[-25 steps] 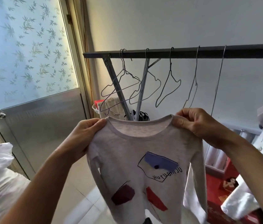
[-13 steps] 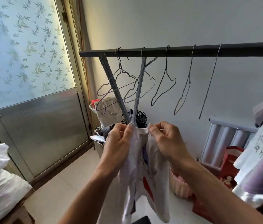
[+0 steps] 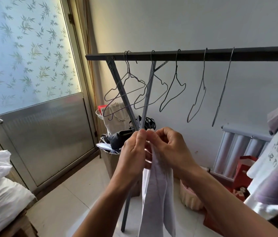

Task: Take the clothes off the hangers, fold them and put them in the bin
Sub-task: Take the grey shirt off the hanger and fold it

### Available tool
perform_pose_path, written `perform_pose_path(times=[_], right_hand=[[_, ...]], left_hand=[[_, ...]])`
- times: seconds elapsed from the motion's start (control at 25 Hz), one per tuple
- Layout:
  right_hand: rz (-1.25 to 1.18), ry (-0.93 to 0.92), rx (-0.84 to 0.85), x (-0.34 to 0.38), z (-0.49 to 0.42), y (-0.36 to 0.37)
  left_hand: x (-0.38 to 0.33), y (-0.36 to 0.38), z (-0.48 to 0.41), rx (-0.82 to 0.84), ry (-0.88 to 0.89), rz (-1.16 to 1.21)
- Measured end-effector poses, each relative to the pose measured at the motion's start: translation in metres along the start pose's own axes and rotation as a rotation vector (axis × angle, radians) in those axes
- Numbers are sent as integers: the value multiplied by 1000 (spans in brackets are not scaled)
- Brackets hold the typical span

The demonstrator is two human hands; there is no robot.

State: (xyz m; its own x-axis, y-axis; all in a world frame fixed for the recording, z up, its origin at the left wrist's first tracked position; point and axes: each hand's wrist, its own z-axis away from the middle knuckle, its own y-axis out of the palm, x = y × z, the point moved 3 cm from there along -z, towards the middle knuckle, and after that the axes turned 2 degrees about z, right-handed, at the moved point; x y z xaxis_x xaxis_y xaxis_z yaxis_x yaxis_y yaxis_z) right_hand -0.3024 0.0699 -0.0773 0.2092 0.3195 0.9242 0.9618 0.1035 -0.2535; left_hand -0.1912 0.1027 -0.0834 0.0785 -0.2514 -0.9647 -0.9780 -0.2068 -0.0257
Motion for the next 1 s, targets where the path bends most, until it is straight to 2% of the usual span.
perform_pose_path(times=[0.16, 0.28, 0.32, 0.44, 0.52, 0.72, 0.88, 1.0], right_hand=[[31, -35, 71, 5, 0, -7], [2, -38, 111, 7, -2, -16], [-15, -38, 128, 7, -3, -19], [-59, -34, 182, 8, -5, -21], [-76, -35, 207, 9, -5, -21], [-80, -97, 237, 16, -3, -29], [-69, -118, 230, 18, -3, -36], [26, -147, 200, 17, -3, -40]], left_hand=[[-4, -7, 9, 35, -17, 150], [5, -40, -2, -143, 49, -19], [11, -49, -8, -129, 11, -54], [26, -57, -17, 146, -128, -58], [24, -50, -15, 279, -126, -59], [5, -52, -21, 347, -64, -32], [-9, -58, -23, 504, -13, -353], [-31, -68, -30, 412, 40, -430]])
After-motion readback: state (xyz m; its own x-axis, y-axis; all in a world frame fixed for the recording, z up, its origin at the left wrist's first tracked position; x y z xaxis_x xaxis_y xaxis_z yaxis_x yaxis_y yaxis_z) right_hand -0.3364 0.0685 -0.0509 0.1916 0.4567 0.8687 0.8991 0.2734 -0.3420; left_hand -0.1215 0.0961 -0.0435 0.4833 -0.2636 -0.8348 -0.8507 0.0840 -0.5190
